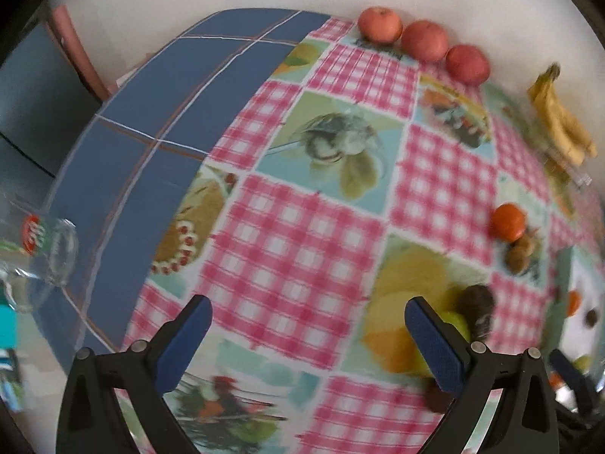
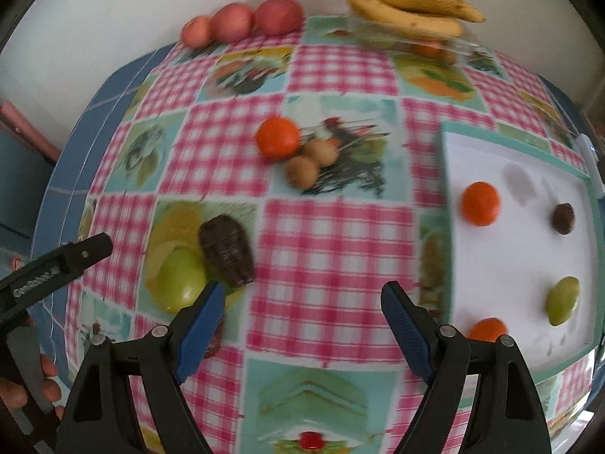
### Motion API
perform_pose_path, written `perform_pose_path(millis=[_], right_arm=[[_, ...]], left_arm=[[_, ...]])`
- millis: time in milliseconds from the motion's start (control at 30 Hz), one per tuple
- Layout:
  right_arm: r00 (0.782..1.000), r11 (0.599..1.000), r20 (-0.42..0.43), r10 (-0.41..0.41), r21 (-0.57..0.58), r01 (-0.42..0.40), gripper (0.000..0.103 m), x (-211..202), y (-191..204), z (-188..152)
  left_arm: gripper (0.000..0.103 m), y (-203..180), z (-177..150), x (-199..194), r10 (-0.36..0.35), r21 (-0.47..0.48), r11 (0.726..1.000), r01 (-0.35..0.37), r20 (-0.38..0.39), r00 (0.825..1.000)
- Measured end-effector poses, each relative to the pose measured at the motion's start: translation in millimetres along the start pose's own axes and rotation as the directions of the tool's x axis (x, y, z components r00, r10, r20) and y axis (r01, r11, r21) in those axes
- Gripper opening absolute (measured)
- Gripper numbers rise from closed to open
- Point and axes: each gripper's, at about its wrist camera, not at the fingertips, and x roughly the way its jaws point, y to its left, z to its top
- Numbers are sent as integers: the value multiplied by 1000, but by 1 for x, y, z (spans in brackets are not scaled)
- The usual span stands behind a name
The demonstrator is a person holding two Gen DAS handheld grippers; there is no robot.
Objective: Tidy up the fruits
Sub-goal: 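Grasp another dark date with the right tool while the left tool grasps a green apple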
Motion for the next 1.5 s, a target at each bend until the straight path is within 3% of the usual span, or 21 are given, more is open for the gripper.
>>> perform_pose_path(millis=[100, 200, 633, 733, 800, 867, 1033, 1267, 1500], right_arm=[[1000, 1000, -21, 7, -28, -8, 85, 5, 12, 0], [999, 998, -42, 21, -58, -23, 85, 11, 24, -1], [996, 987, -94, -4, -161, -11, 85, 31, 61, -16], [995, 984, -98, -8, -177, -9, 77, 33, 64, -18], [995, 982, -99, -10, -188, -9, 65, 35, 68, -21], [994, 979, -107, -3, -203, -18, 61, 36, 71, -22], [993, 974, -116, 30, -220, -55, 38, 37, 78, -25], [994, 968, -95, 49, -241, -71, 37, 25, 74, -24], [997, 986, -72, -18, -167, 6, 37, 16, 33, -14]], left_arm=[[103, 4, -1, 7, 74, 62, 995, -73, -14, 997], [103, 13, -1, 11, 98, 79, 992, -95, -30, 995], [103, 29, 5, 8, 53, 59, 997, -52, -22, 998], [103, 27, 5, 8, 53, 64, 997, -52, -23, 998], [103, 24, 4, 7, 49, 66, 997, -47, -23, 999], [103, 22, 5, 6, 38, 69, 997, -36, -22, 999], [103, 16, 5, 5, 7, 74, 997, -4, -28, 1000], [103, 10, 5, 2, -41, 63, 997, 43, -39, 998], [103, -4, 2, 5, -90, 68, 993, 95, -72, 993]])
